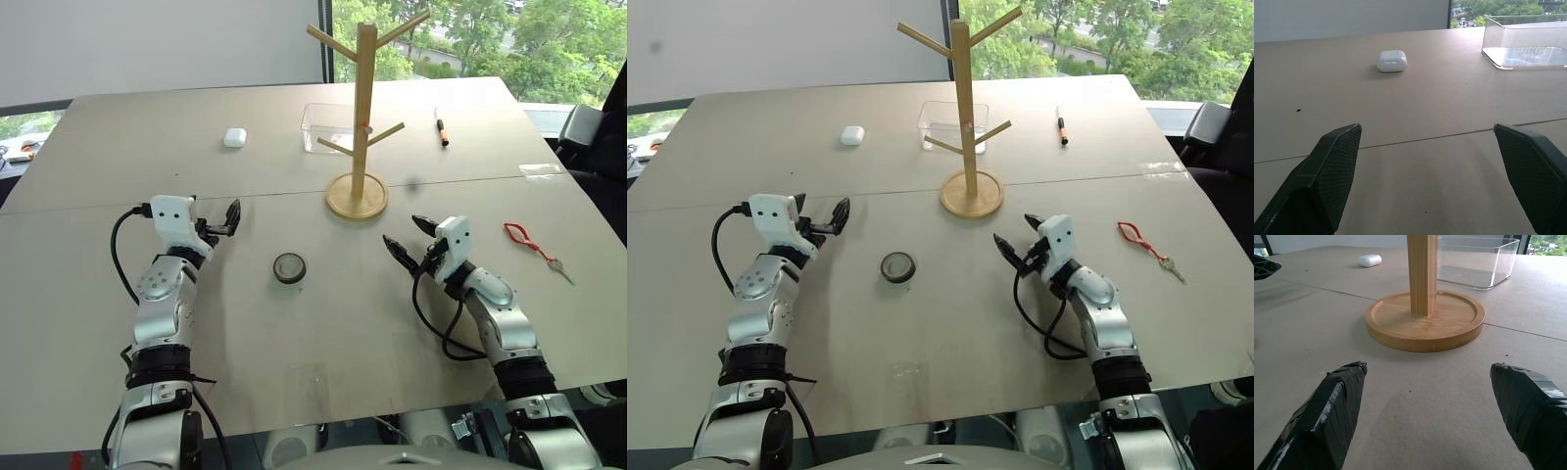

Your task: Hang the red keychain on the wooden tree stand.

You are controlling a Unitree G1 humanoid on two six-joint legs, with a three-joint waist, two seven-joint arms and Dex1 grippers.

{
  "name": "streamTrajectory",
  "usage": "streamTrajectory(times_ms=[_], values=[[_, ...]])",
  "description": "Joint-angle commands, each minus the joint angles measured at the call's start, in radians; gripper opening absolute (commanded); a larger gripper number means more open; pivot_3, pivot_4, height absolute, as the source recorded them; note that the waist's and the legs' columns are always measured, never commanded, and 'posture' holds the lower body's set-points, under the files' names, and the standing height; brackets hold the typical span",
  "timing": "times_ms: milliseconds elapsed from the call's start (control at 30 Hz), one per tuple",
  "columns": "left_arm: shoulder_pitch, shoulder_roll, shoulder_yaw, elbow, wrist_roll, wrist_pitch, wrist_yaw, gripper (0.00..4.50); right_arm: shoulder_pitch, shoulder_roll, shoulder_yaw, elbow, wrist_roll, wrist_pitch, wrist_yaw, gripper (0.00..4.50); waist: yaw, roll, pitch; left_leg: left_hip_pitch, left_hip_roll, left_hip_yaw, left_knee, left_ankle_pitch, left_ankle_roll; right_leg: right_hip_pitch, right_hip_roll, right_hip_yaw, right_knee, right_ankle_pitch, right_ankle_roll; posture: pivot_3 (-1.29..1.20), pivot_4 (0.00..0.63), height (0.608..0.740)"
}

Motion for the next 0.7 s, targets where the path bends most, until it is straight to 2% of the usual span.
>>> streamTrajectory(times_ms=[33, 700], values=[[-0.004, 0.008, 0.015, -0.013, -0.004, -0.024, -0.005, 4.50, -0.023, -0.011, -0.013, -0.029, 0.016, -0.008, 0.008, 4.34, 0.000, 0.000, 0.000, 0.000, 0.000, 0.000, 0.000, 0.000, 0.000, 0.000, 0.000, 0.000, 0.000, 0.000, 0.000, 0.00, 0.150, 0.740], [-0.009, 0.001, 0.013, -0.020, -0.012, -0.013, -0.015, 4.50, -0.032, -0.030, -0.028, -0.021, 0.024, -0.010, 0.014, 4.34, 0.000, 0.000, 0.000, 0.000, 0.000, 0.000, 0.000, 0.000, 0.000, 0.000, 0.000, 0.000, 0.000, 0.000, 0.000, 0.00, 0.150, 0.740]])
